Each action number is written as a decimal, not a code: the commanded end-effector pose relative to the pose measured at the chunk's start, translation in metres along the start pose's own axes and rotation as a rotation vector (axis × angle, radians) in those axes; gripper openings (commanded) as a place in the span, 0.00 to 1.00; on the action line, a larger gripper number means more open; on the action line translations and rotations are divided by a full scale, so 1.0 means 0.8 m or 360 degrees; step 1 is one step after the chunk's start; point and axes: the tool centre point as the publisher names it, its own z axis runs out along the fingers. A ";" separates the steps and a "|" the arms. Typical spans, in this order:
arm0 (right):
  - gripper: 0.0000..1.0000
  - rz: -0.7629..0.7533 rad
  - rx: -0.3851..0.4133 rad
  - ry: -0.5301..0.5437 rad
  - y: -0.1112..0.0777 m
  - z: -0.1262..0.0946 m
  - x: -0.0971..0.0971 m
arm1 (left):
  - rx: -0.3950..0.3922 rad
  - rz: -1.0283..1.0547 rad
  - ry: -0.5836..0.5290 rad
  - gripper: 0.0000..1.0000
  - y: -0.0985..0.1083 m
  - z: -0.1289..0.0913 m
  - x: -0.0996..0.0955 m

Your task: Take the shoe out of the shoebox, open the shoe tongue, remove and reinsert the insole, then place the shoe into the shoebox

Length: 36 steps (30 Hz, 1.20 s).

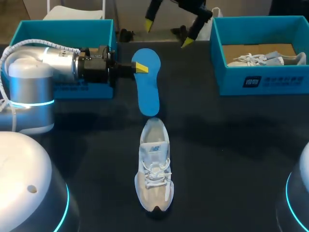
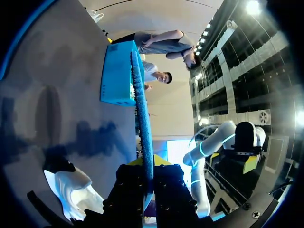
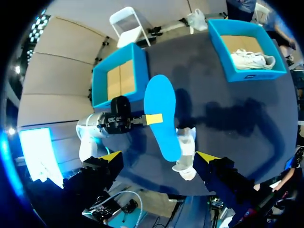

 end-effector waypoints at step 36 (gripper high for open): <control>1.00 -0.0067 -0.0077 0.1610 0.017 0.071 -0.061 | -0.0001 -0.0001 -0.0006 0.00 0.001 -0.001 0.001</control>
